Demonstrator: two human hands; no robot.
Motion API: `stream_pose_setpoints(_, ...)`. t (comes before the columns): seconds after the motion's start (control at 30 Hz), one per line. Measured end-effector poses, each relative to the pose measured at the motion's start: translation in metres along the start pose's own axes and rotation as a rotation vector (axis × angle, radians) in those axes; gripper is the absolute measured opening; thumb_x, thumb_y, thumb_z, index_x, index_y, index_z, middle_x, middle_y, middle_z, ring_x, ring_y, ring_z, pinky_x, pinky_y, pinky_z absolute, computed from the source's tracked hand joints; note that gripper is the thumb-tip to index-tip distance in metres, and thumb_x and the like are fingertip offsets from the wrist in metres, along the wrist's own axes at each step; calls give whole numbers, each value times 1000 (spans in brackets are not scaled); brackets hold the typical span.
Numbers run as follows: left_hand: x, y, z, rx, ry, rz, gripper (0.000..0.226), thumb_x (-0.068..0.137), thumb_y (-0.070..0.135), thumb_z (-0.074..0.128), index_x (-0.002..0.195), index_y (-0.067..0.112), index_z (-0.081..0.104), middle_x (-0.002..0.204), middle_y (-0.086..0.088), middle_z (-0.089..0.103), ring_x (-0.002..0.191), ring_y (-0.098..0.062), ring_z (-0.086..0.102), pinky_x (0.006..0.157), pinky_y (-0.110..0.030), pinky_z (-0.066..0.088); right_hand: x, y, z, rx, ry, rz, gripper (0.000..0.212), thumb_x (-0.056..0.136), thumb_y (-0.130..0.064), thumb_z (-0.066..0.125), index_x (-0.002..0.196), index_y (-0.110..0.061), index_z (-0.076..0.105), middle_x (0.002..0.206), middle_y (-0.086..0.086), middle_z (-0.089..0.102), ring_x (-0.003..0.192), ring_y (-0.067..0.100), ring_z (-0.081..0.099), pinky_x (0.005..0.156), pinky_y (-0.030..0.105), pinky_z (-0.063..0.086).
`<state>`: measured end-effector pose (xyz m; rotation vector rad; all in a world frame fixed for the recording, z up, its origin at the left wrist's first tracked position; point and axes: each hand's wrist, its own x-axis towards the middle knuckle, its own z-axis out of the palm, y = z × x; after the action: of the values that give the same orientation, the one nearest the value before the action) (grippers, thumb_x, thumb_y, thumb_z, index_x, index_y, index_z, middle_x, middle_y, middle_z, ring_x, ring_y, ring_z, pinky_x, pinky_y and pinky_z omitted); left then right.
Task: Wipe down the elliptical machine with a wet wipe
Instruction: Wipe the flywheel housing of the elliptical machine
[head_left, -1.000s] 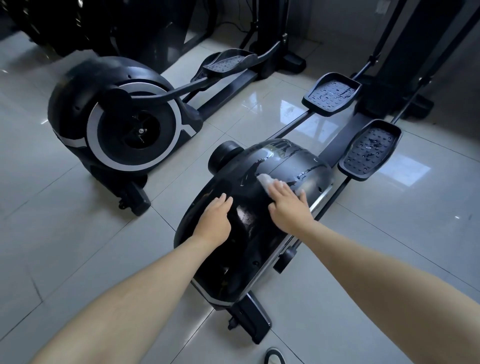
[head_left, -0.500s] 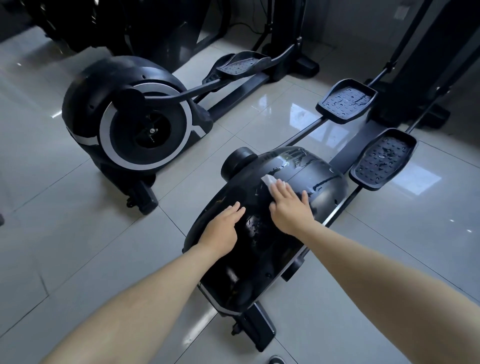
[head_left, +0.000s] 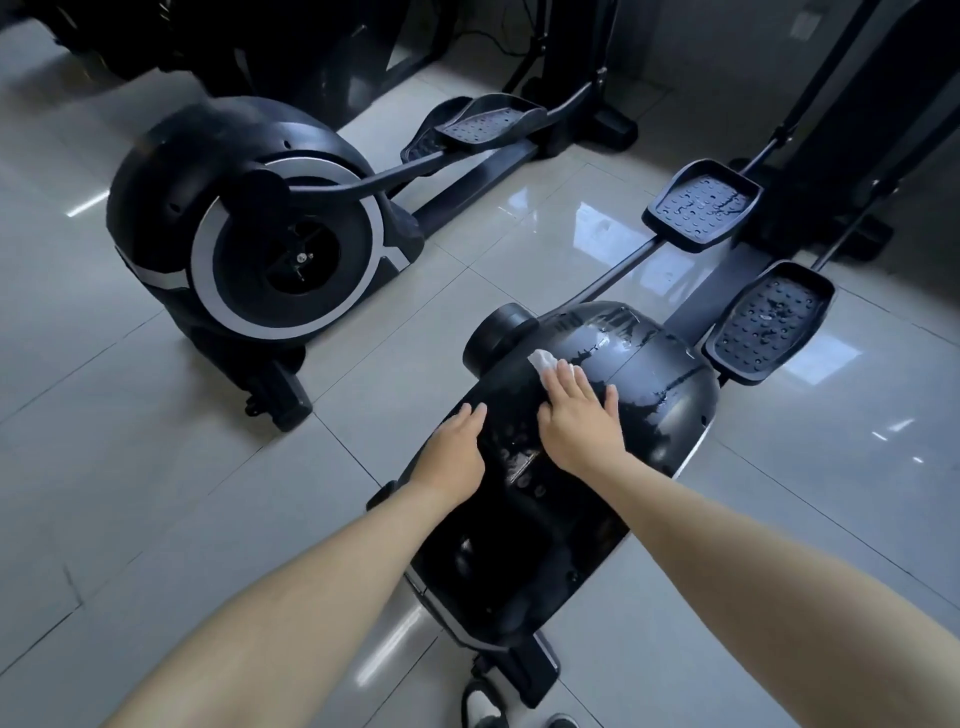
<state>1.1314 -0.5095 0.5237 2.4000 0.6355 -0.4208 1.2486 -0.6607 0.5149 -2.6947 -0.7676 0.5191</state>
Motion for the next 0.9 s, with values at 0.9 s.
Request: stream_pose_setpoints(0.9,48,-20,-44,25,-55,56,65,92,-2,37,147,28,55,146,-10,57,135,-30,52,114,-35,40,47,-40,3,-165,-26,-93,51,106,-25,29,156,-23,30,168,-3,19,157,16,5,121,62,-9)
